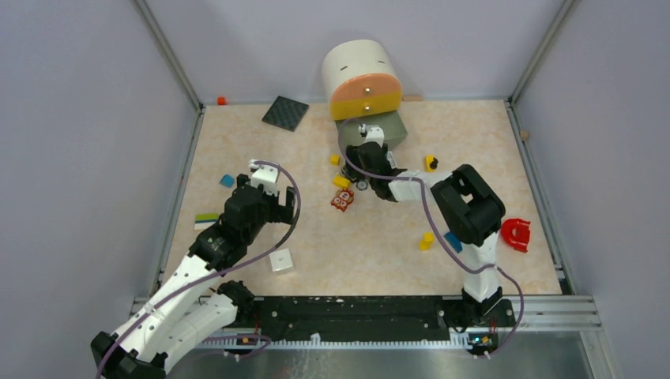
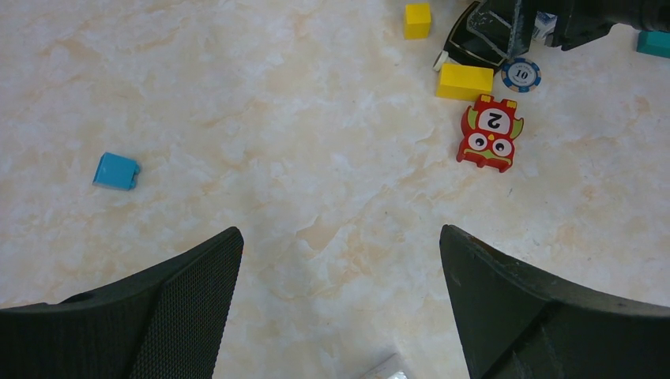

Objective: Organize the makeup
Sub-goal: Open the drawer in the storage box, then move the makeup to the center of the board.

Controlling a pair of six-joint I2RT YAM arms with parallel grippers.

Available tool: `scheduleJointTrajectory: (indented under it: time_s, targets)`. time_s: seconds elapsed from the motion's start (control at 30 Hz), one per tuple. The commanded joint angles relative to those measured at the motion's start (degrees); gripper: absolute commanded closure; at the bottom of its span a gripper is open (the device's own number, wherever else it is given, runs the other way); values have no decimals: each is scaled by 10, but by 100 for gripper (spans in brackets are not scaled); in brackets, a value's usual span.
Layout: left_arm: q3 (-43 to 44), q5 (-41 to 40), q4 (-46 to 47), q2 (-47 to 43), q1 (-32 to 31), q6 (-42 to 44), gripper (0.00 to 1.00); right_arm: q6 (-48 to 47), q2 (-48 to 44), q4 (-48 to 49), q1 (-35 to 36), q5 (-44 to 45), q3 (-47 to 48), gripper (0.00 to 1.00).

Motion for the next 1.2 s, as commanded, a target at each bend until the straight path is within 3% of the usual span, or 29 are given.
scheduleJointTrajectory:
  time_s: [0.0, 0.47, 0.83, 1.17]
  targets:
    - [-2, 6, 26, 0, 4, 3, 1, 23, 21, 7, 8, 47, 42, 22]
    - [-2, 9, 27, 1, 4, 5, 1, 24, 80, -25, 22, 82, 104, 22]
    - [-2, 13, 28, 1, 5, 5, 1, 29, 98, -99, 26, 70, 138, 36]
    - [-3, 14, 28, 2, 4, 5, 1, 22, 89, -143, 32, 69, 125, 38]
